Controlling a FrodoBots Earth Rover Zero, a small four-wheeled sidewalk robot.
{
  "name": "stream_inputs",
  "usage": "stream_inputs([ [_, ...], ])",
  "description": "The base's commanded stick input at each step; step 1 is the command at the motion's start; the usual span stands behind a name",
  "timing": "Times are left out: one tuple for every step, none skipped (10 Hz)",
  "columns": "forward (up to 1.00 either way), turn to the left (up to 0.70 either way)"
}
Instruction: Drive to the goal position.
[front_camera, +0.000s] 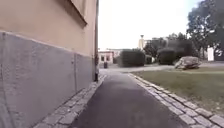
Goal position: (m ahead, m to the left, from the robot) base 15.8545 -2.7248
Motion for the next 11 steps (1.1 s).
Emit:
stream_inputs([
  [0.70,0.00],
  [0.70,0.00],
  [0.70,0.00],
  [0.70,0.00],
  [0.70,0.00],
  [0.70,0.00],
  [0.70,0.00],
  [0.70,0.00],
  [0.70,0.00],
  [0.70,0.00],
  [0.70,0.00],
])
